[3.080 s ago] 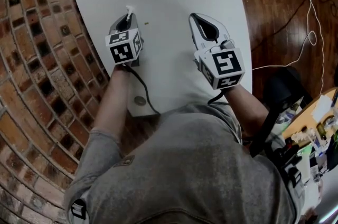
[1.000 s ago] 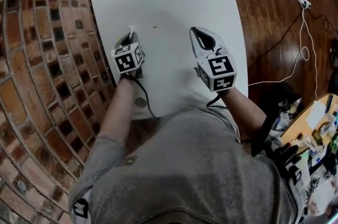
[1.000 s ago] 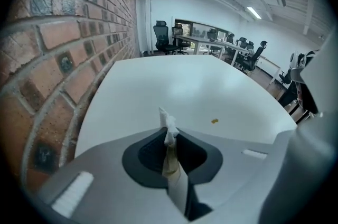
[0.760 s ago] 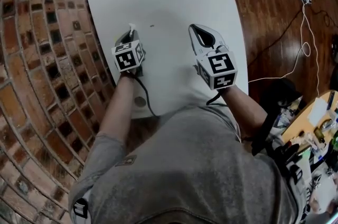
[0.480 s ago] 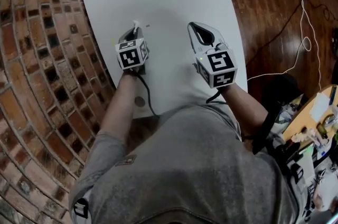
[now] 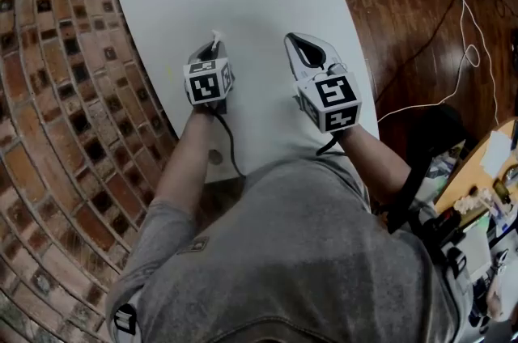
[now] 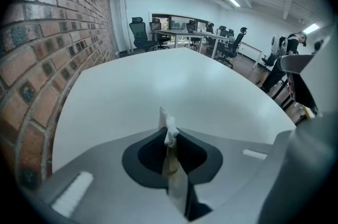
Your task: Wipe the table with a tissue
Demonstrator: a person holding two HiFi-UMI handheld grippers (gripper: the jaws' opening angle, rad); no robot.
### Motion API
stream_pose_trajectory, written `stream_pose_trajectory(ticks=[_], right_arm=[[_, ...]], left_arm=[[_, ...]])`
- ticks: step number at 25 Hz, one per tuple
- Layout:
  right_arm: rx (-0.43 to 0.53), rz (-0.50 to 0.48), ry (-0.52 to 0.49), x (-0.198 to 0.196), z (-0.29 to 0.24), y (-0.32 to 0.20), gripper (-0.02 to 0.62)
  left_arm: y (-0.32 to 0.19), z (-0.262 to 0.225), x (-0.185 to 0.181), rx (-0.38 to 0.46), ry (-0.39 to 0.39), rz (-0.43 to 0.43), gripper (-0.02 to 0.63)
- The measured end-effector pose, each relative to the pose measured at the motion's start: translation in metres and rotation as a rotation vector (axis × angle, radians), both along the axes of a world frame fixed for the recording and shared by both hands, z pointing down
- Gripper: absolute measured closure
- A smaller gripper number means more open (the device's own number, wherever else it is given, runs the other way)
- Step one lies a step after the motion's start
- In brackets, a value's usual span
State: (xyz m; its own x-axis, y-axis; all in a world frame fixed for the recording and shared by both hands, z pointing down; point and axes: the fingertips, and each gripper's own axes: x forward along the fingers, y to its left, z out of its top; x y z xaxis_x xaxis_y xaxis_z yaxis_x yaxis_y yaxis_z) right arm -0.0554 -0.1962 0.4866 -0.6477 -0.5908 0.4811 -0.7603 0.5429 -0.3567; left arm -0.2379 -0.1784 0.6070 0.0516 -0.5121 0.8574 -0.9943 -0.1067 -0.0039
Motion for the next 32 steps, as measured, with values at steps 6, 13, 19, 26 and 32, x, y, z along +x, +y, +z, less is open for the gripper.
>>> stream_pose_trajectory(ticks=[6, 13, 19, 26, 32], right_arm=[[0.001, 0.009, -0.003, 0.005, -0.001, 0.000, 0.581], [0.007, -0.009, 0.010, -0.001, -0.002, 0.003, 0.581], [0.011, -0.042, 0.024, -0.017, -0.002, 0.006, 0.581], [0.010, -0.080, 0.037, -0.035, 0.001, 0.010, 0.581], [0.006, -0.100, 0.044, -0.046, 0.005, 0.009, 0.581]], left_arm=[[0.000, 0.000, 0.035, -0.011, 0.031, 0.084, 0.581], [0.000, -0.004, 0.038, 0.010, 0.067, 0.088, 0.581], [0.003, -0.006, 0.009, 0.028, 0.067, 0.028, 0.581], [0.010, -0.006, -0.042, 0.034, 0.040, -0.064, 0.581], [0.014, -0.006, -0.080, 0.040, 0.023, -0.142, 0.581]])
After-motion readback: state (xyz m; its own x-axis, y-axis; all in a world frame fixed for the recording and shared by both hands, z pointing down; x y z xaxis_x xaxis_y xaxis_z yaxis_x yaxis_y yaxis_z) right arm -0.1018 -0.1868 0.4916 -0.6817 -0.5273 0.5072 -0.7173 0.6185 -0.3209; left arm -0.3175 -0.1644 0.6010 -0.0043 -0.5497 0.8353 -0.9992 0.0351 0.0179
